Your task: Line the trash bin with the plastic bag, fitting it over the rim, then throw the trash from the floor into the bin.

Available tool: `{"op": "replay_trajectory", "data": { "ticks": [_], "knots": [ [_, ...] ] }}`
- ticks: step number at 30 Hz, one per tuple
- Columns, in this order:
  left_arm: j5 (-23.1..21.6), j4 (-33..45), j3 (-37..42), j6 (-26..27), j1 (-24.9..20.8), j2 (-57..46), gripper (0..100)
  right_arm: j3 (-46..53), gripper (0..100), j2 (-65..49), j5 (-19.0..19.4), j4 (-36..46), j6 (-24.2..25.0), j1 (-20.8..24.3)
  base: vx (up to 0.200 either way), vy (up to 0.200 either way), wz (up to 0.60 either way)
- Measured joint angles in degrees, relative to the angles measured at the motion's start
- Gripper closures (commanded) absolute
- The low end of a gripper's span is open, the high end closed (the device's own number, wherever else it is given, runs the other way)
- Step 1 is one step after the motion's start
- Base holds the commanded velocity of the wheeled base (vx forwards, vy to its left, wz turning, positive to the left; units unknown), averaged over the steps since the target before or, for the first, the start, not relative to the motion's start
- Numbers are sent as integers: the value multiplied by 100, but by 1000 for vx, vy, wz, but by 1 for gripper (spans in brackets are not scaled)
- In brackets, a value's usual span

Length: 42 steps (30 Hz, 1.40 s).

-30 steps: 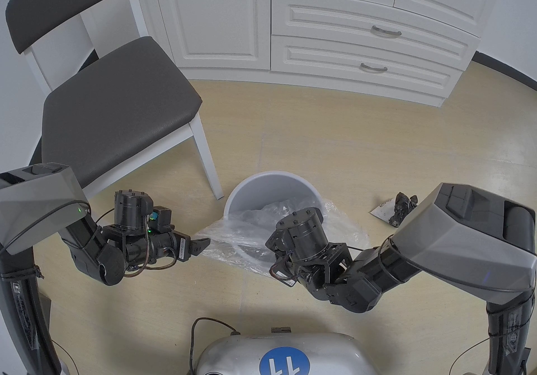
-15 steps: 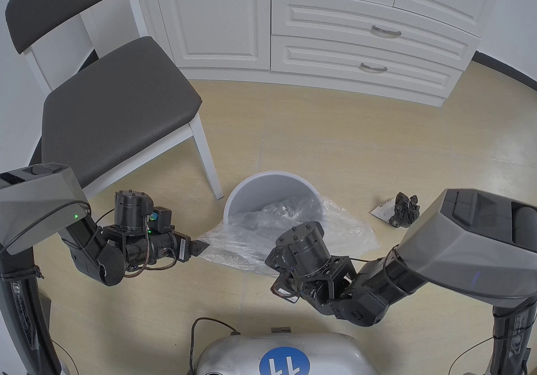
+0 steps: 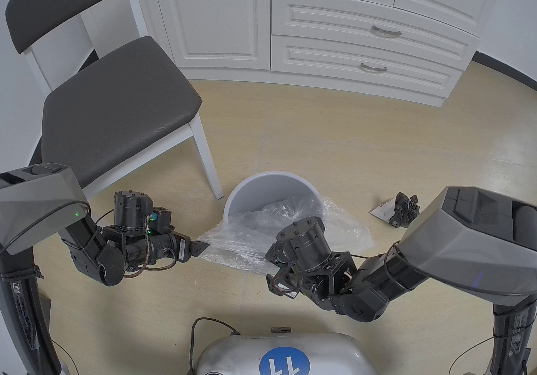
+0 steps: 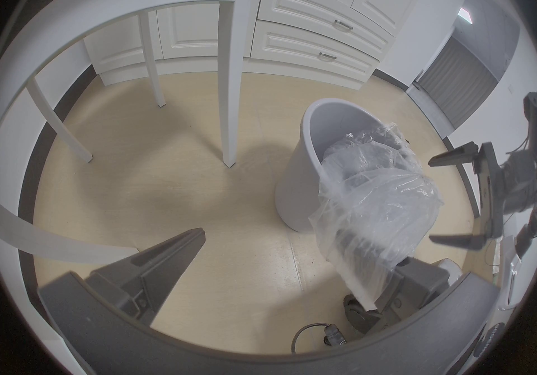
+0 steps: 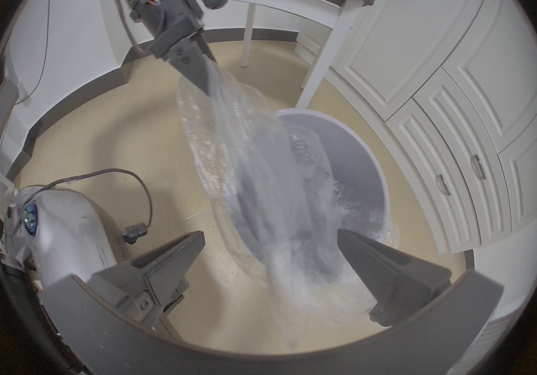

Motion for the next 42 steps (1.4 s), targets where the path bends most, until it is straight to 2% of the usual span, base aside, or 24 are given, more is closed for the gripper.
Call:
{"op": "replay_trajectory", "data": {
  "ticks": [21,30,42],
  "knots": [
    [-2,-9,11,0,-7,0,0,-417,100,-171,-17,11,-33,-285,0,0,0],
    [-2,-11,35,17,20,-33,0,-1549,100,174,-116,-33,26,-539,0,0,0],
    [-20,66,446,468,135,-273,0,-3416,100,1119,-674,-506,499,-701,0,0,0]
  ]
}}
